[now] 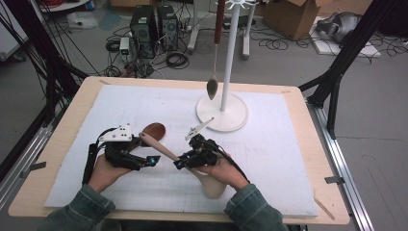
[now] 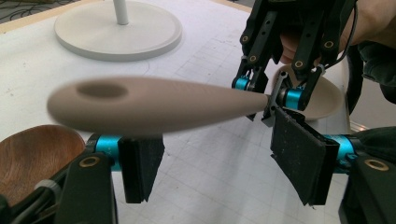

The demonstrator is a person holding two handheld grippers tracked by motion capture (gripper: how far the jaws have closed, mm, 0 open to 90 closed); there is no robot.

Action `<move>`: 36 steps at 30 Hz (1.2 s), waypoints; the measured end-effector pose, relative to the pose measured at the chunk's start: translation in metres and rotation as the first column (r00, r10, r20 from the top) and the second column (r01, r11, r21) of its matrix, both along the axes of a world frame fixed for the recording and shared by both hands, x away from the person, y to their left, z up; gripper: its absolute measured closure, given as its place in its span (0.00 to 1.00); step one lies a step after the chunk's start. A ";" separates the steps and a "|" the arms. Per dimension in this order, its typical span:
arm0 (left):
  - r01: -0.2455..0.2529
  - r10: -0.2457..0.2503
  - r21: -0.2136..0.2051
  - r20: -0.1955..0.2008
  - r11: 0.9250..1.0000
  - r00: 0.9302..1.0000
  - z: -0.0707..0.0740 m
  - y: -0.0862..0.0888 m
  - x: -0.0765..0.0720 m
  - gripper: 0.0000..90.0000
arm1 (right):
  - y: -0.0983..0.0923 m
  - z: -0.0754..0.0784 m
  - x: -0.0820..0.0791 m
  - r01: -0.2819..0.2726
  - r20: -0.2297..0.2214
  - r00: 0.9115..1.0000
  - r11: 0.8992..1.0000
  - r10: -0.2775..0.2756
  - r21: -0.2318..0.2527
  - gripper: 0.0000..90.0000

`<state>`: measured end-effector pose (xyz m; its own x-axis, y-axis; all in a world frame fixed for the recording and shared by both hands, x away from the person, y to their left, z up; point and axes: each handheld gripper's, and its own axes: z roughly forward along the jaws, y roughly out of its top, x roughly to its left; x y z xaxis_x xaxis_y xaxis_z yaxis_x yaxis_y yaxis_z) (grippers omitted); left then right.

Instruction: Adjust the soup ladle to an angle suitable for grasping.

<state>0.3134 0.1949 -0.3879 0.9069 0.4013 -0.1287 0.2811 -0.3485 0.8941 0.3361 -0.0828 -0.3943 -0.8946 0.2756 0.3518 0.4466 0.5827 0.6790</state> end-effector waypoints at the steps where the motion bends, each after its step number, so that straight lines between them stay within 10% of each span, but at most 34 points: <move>1: -0.004 0.004 0.002 -0.003 1.000 1.000 0.000 0.000 0.000 0.38 | -0.002 0.001 0.000 0.011 0.006 1.000 1.000 -0.011 0.000 0.86; 36: -0.113 0.113 0.025 -0.001 0.993 0.994 -0.007 0.031 -0.002 0.30 | -0.061 0.038 -0.003 0.246 0.158 0.949 0.956 -0.271 0.162 0.86</move>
<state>0.3113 0.2258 -0.3953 0.8551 0.5044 -0.1201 0.3225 -0.3360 0.8850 0.3332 -0.1434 -0.3558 -0.8502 0.4655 0.2457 0.4349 0.3581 0.8262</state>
